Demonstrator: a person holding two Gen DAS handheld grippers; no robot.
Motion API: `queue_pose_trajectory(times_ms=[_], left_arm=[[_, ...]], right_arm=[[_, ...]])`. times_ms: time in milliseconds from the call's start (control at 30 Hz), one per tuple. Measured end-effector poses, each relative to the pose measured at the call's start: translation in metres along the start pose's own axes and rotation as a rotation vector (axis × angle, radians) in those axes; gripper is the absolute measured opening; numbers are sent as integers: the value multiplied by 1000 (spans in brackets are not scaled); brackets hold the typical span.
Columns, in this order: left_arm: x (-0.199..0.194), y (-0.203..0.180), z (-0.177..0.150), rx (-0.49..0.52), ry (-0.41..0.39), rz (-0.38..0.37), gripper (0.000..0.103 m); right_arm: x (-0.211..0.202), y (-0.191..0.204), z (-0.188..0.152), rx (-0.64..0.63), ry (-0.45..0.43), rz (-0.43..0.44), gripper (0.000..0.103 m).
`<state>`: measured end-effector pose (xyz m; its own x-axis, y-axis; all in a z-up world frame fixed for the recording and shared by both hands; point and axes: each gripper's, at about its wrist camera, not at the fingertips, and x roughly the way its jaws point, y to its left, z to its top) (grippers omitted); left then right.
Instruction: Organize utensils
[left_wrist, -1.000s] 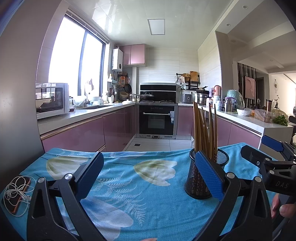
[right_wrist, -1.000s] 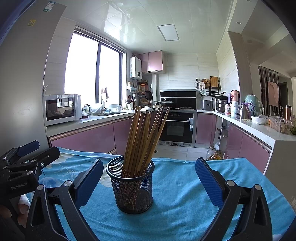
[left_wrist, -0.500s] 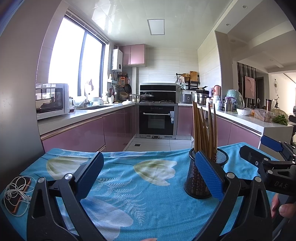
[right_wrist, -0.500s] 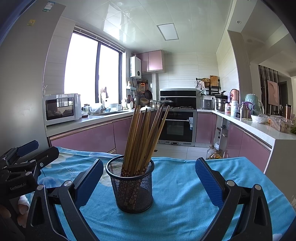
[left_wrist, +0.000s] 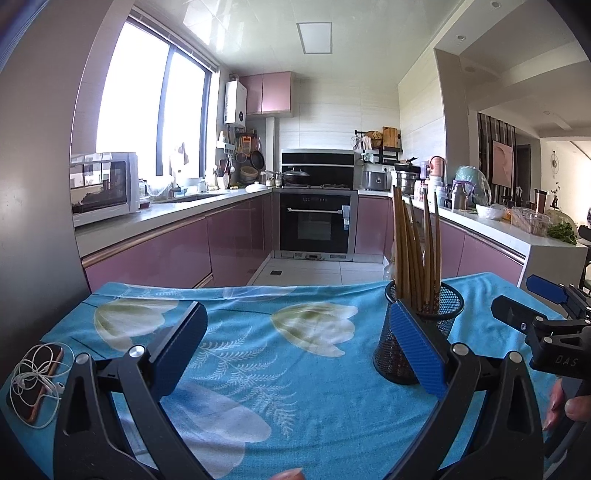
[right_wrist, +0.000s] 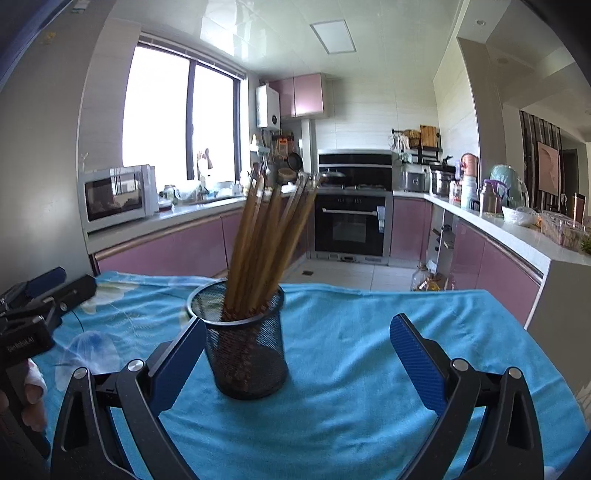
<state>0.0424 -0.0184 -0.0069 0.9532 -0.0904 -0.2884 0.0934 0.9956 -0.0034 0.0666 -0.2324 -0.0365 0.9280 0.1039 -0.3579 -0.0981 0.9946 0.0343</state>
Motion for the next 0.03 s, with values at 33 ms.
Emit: queue_pose_trajectory(times_ms=[33], left_arm=[[3, 4, -1, -1, 19, 9, 97]], right_arm=[[5, -8, -2, 2, 39, -16, 96]])
